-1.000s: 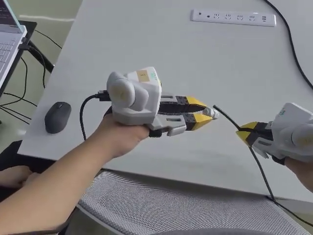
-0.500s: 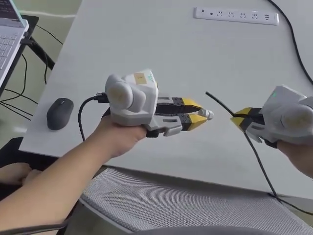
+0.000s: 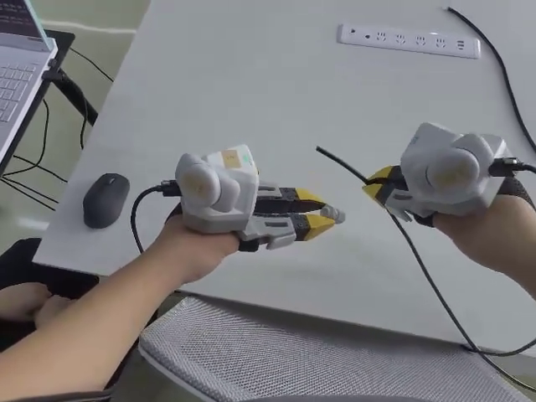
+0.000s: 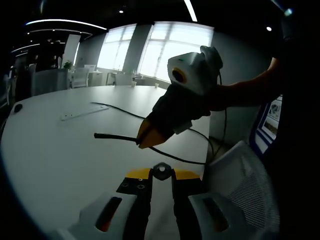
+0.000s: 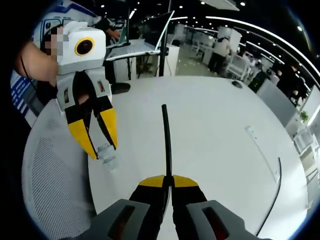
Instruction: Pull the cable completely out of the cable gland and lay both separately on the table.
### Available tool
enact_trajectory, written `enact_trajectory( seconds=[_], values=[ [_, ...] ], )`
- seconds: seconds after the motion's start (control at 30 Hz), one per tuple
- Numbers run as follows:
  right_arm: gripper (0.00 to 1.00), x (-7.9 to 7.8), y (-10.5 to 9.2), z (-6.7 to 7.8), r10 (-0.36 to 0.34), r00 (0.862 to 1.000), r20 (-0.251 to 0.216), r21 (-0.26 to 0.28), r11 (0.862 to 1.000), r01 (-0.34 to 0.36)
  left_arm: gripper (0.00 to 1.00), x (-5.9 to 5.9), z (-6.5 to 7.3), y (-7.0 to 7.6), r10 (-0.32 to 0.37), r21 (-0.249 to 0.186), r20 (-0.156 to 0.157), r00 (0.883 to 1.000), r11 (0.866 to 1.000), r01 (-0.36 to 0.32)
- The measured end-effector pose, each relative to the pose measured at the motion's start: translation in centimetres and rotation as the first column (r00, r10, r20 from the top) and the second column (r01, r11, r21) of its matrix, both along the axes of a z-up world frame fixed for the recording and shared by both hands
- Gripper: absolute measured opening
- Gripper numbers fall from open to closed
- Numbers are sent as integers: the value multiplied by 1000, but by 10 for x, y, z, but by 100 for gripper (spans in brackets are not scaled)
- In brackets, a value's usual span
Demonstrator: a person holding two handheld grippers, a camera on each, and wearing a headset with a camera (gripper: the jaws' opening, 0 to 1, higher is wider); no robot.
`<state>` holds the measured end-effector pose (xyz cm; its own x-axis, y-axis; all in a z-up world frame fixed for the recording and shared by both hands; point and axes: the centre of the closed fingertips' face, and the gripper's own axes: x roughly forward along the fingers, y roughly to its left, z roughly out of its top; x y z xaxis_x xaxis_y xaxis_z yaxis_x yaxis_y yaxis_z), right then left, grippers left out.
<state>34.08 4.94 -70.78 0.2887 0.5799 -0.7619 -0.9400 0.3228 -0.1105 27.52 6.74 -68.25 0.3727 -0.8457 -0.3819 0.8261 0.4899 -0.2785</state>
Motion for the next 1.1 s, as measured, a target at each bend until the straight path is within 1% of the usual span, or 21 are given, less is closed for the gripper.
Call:
enact_trajectory(
  seconds=[0.07, 0.1, 0.13, 0.2, 0.23, 0.47, 0.6, 0.67, 0.77, 0.87, 0.97, 1.03, 1.1],
  values=[
    [0, 4, 11, -4, 21, 1000, -1, -2, 1000, -21, 15, -1, -5, 4, 3, 2, -3, 1000, 1000, -3],
    [0, 3, 17, -7, 31, 999, -13, -7, 1000, -31, 15, -1, -6, 5, 5, 3, -6, 1000, 1000, -5],
    [0, 3, 21, -9, 37, 999, -14, -13, 999, -37, 15, -2, -10, 7, 6, 8, -11, 1000, 1000, -6],
    [0, 2, 31, -13, 56, 998, -14, -22, 998, -56, 15, -3, -15, 11, 5, 18, -11, 1000, 1000, -5],
    [0, 2, 37, -16, 63, 998, -19, -25, 998, -63, 15, -4, -18, 14, 9, 17, -22, 1000, 1000, -9],
    [0, 6, 70, -28, 113, 993, -11, -34, 993, -114, 15, -8, -37, 28, 11, 30, -45, 999, 999, -10],
    [0, 7, 83, -37, 124, 992, -30, -33, 992, -125, 15, -9, -46, 35, 4, 51, -45, 999, 999, -2],
    [0, 8, 88, -43, 128, 991, -37, -41, 991, -129, 15, -9, -51, 39, 7, 52, -51, 999, 999, -4],
    [0, 8, 97, -53, 124, 991, -56, -39, 991, -127, 15, -10, -57, 44, 10, 55, -49, 999, 998, -7],
    [0, 4, 108, -60, 142, 988, -63, -32, 989, -144, 15, -11, -66, 49, 14, 55, -61, 998, 998, -10],
    [0, 2, 118, -71, 159, 985, -68, -48, 986, -162, 15, -14, -74, 53, 12, 63, -70, 997, 998, -8],
    [0, -1, 122, -79, 160, 983, -86, -56, 985, -165, 15, -15, -79, 55, 12, 65, -72, 997, 998, -8],
    [0, -3, 123, -84, 166, 982, -85, -65, 983, -172, 15, -15, -85, 57, 15, 73, -77, 997, 997, -10]
  ],
)
